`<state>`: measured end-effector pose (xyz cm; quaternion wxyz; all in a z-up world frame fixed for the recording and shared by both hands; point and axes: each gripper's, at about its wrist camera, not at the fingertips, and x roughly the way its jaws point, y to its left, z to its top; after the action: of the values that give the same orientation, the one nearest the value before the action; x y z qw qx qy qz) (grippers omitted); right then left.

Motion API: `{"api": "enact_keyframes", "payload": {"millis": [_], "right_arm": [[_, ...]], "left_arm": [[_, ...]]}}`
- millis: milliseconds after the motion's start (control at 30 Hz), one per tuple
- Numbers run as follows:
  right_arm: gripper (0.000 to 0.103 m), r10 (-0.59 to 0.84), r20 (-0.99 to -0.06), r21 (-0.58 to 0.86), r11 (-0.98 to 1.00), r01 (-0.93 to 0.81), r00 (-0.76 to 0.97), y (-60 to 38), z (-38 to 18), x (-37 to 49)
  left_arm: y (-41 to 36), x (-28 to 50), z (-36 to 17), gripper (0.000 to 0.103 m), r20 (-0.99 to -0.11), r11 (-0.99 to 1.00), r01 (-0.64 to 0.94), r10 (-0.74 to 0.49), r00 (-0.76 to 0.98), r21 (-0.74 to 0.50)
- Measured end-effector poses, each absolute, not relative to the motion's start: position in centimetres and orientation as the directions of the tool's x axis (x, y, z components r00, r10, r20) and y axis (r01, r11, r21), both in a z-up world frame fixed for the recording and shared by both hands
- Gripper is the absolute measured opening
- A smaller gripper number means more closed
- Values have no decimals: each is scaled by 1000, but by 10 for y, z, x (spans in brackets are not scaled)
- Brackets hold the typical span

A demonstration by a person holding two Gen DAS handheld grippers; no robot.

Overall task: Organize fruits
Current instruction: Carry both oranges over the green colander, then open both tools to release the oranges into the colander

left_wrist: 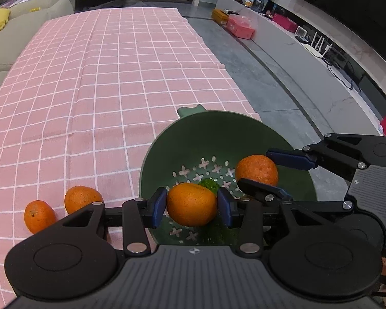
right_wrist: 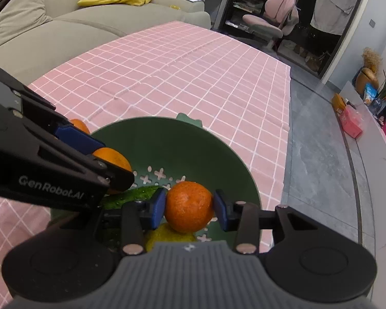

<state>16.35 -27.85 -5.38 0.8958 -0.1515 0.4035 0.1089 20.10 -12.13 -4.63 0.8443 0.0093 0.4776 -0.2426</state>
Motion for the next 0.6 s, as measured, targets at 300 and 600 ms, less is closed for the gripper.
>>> {"api": "enact_keyframes", "payload": {"millis": [300,600], "right_arm": [[38,80,-760,-177,929,-325,645,-280,-53,169],[49,63,-748,-210,922,-326,660,-275,-38,160]], "left_arm": [[-116,204,-46,50,-817,892,395,-389,426,-219],[-112,190,-25,62,-799,887,410,-398,450,-212]]}}
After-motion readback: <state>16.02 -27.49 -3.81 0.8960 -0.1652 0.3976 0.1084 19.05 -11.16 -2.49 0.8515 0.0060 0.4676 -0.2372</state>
